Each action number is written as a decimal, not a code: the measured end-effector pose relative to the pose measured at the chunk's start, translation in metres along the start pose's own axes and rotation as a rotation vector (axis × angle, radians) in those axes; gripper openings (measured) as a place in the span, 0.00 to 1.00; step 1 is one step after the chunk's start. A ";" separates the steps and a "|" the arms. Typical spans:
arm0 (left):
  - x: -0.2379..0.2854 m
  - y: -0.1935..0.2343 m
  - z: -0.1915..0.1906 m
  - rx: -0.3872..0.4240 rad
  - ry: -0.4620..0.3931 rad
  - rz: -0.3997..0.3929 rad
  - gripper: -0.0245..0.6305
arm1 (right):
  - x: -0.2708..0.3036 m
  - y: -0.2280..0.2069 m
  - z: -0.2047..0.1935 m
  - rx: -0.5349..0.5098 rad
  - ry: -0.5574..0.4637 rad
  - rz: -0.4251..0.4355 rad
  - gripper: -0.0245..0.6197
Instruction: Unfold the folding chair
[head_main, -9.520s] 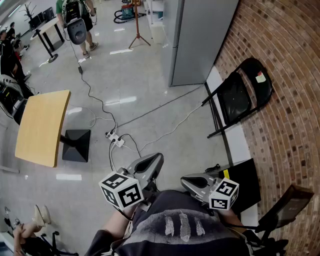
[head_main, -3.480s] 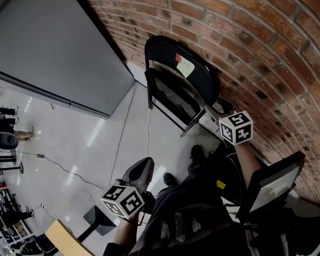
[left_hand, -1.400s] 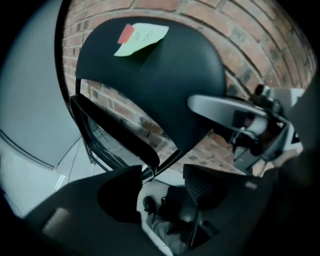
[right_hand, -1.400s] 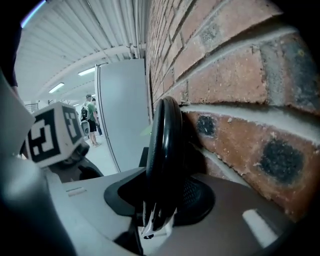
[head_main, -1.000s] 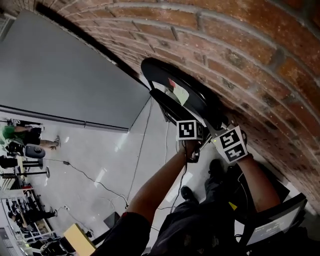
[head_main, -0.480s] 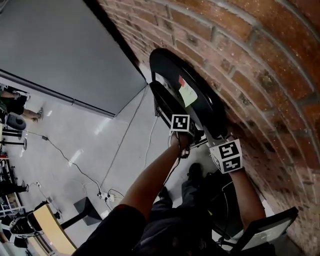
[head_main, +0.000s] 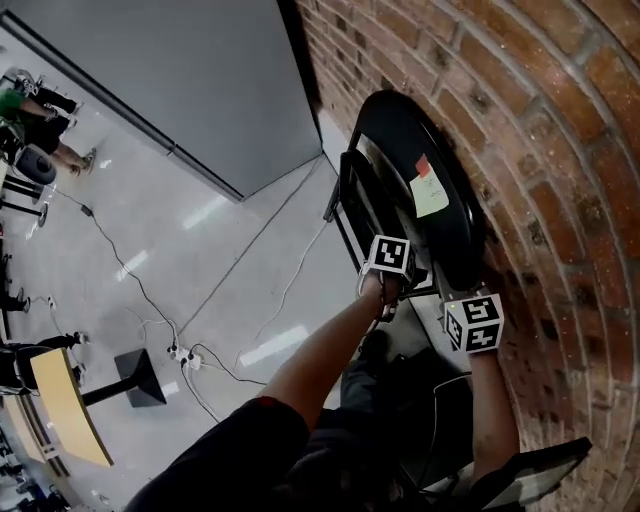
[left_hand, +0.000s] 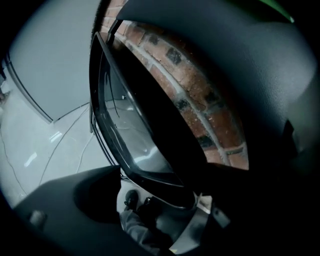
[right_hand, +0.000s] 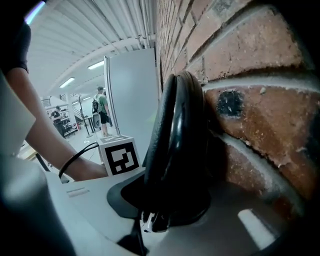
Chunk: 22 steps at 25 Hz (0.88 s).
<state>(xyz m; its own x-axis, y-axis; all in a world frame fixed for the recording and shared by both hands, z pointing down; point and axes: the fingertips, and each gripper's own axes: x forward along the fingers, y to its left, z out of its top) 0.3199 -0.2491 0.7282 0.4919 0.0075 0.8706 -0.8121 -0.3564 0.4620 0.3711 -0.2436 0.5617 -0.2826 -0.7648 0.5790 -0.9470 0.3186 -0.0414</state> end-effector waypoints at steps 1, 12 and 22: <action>0.000 0.001 -0.004 -0.001 -0.003 -0.002 0.83 | -0.001 0.002 -0.002 0.003 0.006 0.003 0.16; -0.025 0.020 -0.024 -0.050 -0.024 -0.078 0.86 | 0.002 0.007 -0.001 0.027 0.011 0.007 0.17; -0.054 0.042 -0.042 -0.044 -0.028 -0.050 0.86 | 0.008 0.017 -0.004 0.047 0.005 0.019 0.18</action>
<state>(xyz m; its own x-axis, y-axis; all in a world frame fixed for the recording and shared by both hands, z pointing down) 0.2456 -0.2257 0.7075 0.5406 -0.0020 0.8413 -0.7990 -0.3145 0.5126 0.3539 -0.2418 0.5686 -0.3000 -0.7561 0.5817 -0.9476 0.3063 -0.0906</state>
